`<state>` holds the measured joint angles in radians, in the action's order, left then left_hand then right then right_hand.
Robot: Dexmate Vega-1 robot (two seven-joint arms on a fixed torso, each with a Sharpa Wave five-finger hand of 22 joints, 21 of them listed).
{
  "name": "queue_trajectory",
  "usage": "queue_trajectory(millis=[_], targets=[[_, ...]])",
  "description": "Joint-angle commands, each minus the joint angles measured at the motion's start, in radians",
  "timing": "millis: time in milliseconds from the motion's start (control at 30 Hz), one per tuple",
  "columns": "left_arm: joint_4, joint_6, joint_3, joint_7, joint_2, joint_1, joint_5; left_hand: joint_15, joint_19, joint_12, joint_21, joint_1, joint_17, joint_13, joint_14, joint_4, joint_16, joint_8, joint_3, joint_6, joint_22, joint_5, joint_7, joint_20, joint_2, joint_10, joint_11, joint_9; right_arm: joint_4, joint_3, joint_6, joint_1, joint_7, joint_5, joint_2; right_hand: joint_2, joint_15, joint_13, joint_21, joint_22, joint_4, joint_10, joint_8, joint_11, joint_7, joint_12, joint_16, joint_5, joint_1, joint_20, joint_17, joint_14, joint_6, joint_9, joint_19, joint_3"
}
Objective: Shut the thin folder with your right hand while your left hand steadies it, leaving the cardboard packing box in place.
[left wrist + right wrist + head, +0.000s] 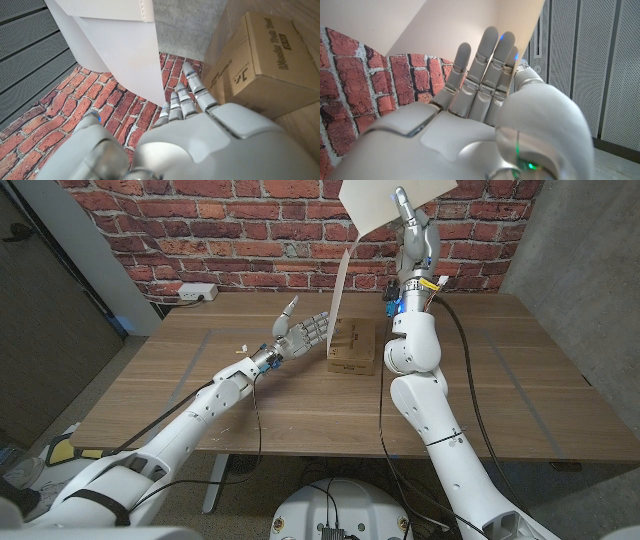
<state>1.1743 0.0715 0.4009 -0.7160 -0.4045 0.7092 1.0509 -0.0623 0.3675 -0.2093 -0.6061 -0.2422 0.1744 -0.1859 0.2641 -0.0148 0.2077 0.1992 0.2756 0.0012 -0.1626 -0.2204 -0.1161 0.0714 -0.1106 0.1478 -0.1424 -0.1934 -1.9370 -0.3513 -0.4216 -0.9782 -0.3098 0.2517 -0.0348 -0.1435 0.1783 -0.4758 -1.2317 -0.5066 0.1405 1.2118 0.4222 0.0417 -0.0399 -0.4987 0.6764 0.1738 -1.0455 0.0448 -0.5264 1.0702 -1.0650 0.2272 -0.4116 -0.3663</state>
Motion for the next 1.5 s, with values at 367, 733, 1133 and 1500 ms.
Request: queue_trajectory(millis=[367, 733, 1133, 1500], targets=[[-0.235, 0.101, 0.041, -0.254, 0.132, -0.135, 0.034, 0.017, 0.183, -0.021, 0.035, -0.008, 0.001, 0.001, 0.172, 0.0, 0.022, 0.038, -0.043, 0.156, -0.004, -0.017, -0.084, 0.015, -0.029, 0.173, 0.008, -0.006, 0.003, 0.0, -0.012, -0.004, -0.021, 0.028, 0.0, 0.011, 0.046, -0.008, -0.021, 0.013, 0.002, 0.004, 0.006, 0.005, -0.01, 0.007, -0.012, 0.007, -0.004, 0.108, -0.009, 0.011, -0.005, 0.002, 0.009, -0.014], [-0.353, 0.117, 0.052, -0.339, 0.209, -0.193, -0.002, 0.04, 0.28, -0.034, 0.078, 0.019, 0.002, 0.0, 0.319, -0.017, 0.035, 0.062, -0.095, 0.281, -0.005, -0.027, -0.078, 0.013, -0.041, 0.331, 0.031, -0.009, -0.001, 0.012, -0.023, -0.01, -0.038, 0.028, 0.001, 0.011, 0.046, -0.011, -0.034, 0.026, 0.001, 0.004, 0.007, 0.007, -0.01, 0.011, -0.018, 0.007, -0.001, 0.109, -0.016, 0.015, -0.004, 0.001, 0.014, -0.019], [-0.084, -0.038, -0.022, -0.038, 0.191, -0.01, -0.018, 0.043, -0.008, 0.036, 0.352, -0.022, 0.006, -0.007, -0.139, -0.027, -0.039, -0.022, -0.167, -0.162, -0.015, -0.064, 0.028, 0.025, -0.002, -0.111, 0.075, -0.013, 0.022, 0.017, -0.038, 0.01, -0.039, 0.026, 0.002, 0.013, 0.045, -0.013, -0.047, 0.039, 0.002, 0.007, 0.009, 0.007, -0.01, 0.014, -0.025, 0.007, 0.002, 0.11, -0.023, 0.018, -0.005, 0.002, 0.019, -0.023], [0.011, -0.134, -0.044, 0.134, 0.219, 0.069, 0.012, 0.034, -0.206, 0.026, 0.416, -0.057, 0.006, -0.007, -0.355, -0.03, -0.029, -0.035, -0.203, -0.546, -0.019, -0.086, 0.047, -0.005, 0.027, -0.358, 0.085, -0.004, 0.05, 0.016, -0.047, 0.03, -0.031, 0.03, 0.008, 0.015, 0.046, -0.013, -0.057, 0.05, 0.002, 0.008, 0.009, 0.006, -0.01, 0.017, -0.03, 0.008, 0.003, 0.111, -0.029, 0.021, -0.005, 0.0, 0.023, -0.027]])
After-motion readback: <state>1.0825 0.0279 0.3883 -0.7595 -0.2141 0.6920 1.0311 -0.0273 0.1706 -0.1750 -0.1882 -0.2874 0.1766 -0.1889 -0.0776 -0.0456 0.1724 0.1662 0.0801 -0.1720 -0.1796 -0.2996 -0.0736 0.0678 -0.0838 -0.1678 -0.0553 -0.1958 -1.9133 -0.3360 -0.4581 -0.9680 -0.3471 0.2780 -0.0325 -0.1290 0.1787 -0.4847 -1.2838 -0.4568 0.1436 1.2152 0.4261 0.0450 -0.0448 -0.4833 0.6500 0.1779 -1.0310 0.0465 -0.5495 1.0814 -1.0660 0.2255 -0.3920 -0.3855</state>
